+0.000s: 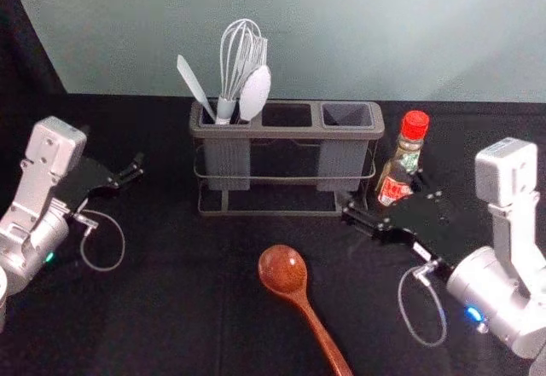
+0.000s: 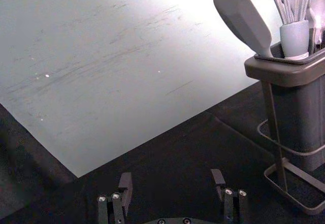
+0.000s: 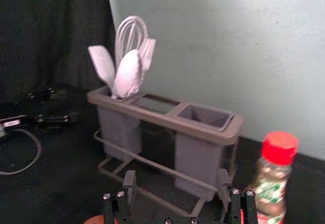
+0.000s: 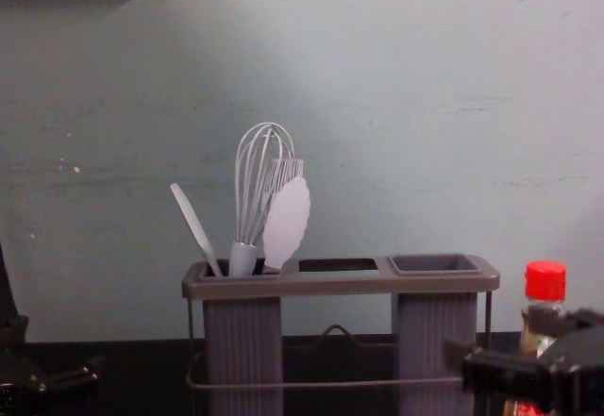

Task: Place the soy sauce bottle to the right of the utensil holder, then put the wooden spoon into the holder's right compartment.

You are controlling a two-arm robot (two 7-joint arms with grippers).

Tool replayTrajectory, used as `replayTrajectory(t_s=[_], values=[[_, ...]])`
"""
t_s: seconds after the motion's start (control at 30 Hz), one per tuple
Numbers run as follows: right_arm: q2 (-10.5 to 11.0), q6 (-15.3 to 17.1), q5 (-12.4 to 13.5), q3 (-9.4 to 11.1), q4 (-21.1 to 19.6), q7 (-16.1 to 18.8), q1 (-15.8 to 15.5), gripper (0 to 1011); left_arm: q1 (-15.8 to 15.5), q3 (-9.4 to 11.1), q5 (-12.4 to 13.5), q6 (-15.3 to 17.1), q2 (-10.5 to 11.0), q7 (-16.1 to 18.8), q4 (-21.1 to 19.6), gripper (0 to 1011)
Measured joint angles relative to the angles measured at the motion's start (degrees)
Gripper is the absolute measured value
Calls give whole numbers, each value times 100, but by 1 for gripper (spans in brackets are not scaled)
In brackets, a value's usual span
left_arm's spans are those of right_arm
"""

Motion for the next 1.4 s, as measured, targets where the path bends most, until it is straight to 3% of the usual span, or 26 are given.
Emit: replayTrajectory(t_s=[0.27, 0.6, 0.87, 1.4], values=[[-98, 336, -39, -228, -16, 35, -44, 1003, 0, 0, 0, 0, 0, 0, 0, 1011], [-158, 515, -223, -470, 19, 59, -48, 1003, 0, 0, 0, 0, 0, 0, 0, 1011], [-166, 442, -190, -523, 111, 220, -42, 1003, 0, 0, 0, 0, 0, 0, 0, 1011], [-170, 440, -189, -520, 98, 216, -46, 1003, 0, 0, 0, 0, 0, 0, 0, 1011]])
